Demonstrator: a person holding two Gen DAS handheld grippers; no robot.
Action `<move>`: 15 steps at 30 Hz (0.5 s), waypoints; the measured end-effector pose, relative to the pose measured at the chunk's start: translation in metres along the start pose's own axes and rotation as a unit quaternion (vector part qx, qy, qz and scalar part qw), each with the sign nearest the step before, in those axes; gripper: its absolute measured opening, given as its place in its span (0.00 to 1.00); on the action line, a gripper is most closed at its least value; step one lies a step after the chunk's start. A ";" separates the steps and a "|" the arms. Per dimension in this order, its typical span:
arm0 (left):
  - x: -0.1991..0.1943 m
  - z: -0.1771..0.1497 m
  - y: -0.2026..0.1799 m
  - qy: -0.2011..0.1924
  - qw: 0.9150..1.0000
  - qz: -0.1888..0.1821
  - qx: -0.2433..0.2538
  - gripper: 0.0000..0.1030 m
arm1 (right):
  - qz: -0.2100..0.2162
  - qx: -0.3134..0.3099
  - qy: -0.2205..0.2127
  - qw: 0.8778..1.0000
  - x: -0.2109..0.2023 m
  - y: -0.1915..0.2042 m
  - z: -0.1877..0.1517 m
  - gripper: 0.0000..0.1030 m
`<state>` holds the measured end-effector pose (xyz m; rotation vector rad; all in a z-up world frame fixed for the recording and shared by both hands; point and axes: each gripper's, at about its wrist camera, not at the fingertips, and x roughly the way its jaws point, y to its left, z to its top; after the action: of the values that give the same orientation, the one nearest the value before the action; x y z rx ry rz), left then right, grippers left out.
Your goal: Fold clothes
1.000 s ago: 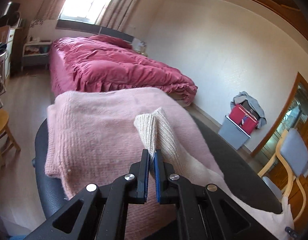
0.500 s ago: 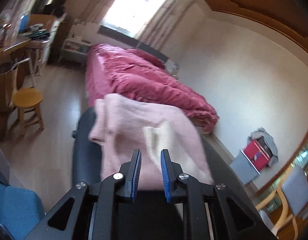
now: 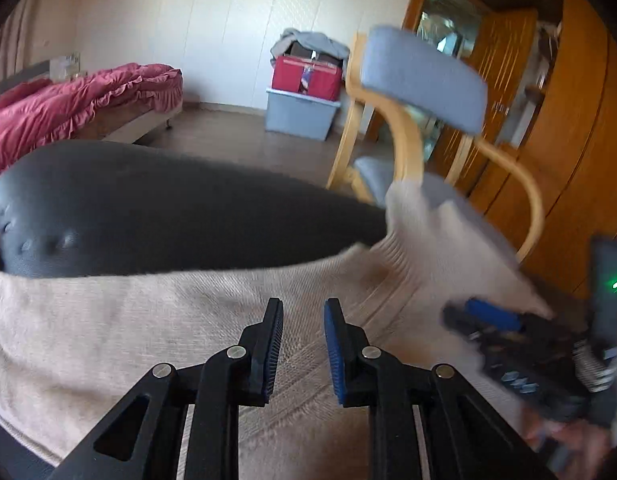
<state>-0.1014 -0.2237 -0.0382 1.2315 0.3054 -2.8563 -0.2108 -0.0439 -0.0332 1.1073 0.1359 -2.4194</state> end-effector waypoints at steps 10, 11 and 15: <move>0.020 0.002 0.065 -0.001 0.987 -0.111 -0.116 0.18 | 0.018 0.022 -0.017 0.999 -0.012 -0.009 0.000 0.49; 0.021 0.003 0.068 -0.002 0.987 -0.113 -0.117 0.18 | 0.020 0.043 -0.028 0.998 -0.022 -0.021 0.000 0.49; 0.025 0.004 0.071 -0.002 0.985 -0.121 -0.123 0.18 | -0.037 0.108 -0.061 0.992 -0.065 -0.087 -0.005 0.49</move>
<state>-0.1144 -0.2921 -0.0657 1.2138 0.8342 -2.8958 -0.2102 0.0586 0.0025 1.0563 -0.1310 -2.6082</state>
